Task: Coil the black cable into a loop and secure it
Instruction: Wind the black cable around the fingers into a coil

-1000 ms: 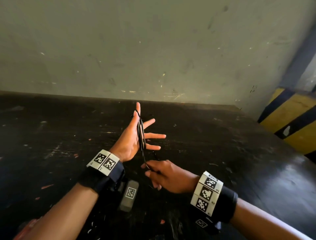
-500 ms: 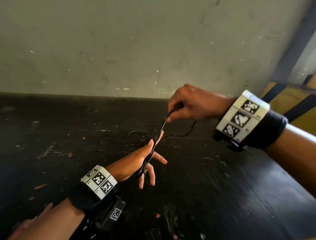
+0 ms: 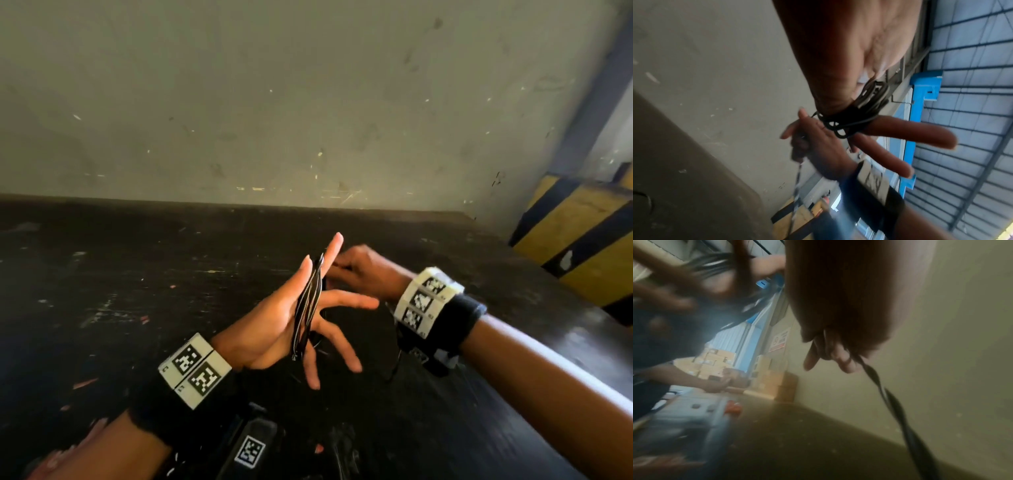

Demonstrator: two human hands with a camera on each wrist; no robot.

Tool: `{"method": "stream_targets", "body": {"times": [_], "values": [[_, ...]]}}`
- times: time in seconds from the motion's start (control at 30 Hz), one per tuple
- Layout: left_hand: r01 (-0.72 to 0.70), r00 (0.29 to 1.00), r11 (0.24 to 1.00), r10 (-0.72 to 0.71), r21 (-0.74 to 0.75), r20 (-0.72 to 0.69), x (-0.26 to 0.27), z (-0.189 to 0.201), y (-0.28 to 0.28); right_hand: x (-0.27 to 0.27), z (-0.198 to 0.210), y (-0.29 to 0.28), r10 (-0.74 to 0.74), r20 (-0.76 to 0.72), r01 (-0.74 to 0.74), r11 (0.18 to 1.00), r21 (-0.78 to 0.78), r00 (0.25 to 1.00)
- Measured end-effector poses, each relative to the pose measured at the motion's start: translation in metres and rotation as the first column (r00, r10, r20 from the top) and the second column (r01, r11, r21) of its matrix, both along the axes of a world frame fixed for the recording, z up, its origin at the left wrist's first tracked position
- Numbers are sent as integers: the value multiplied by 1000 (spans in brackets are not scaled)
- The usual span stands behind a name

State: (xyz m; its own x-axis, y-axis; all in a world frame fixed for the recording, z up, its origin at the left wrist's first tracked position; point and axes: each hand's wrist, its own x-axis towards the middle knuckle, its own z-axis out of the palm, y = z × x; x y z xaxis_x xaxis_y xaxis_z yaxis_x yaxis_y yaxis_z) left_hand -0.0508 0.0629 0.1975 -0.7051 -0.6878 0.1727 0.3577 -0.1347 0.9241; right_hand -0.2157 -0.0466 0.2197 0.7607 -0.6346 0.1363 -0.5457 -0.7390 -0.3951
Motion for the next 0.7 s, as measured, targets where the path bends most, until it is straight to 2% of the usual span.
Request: {"method": "stream_targets", "body": {"times": [0.07, 0.17, 0.23, 0.3, 0.43, 0.53, 0.6, 0.7], "values": [[-41, 996, 999, 42, 12, -83, 0, 4, -7, 7, -20, 11, -32, 15, 31, 998, 48, 999], [-181, 967, 983, 181, 14, -177, 7, 10, -25, 17, -42, 32, -7, 45, 0, 989, 150, 999], [-304, 935, 953, 299, 3, -193, 16, 16, -37, 25, -51, 45, -3, 5, 1, 960, 281, 1000], [-421, 896, 907, 413, -16, -164, 24, 19, -46, 29, -58, 52, 27, -40, -13, 949, 314, 999], [-574, 818, 813, 575, -99, -12, 29, 13, -53, 36, -47, 60, 73, -19, -69, 984, 167, 997], [-575, 768, 782, 618, -242, 171, 30, 1, -53, 33, -24, 64, 125, -78, -121, 991, 51, 989], [-500, 739, 800, 594, -331, 319, 31, -9, -50, 27, -1, 64, 142, -128, -145, 989, -9, 982], [-339, 751, 890, 451, -304, 482, 27, -24, -43, 18, 34, 56, 137, -205, -161, 982, -104, 969]]}}
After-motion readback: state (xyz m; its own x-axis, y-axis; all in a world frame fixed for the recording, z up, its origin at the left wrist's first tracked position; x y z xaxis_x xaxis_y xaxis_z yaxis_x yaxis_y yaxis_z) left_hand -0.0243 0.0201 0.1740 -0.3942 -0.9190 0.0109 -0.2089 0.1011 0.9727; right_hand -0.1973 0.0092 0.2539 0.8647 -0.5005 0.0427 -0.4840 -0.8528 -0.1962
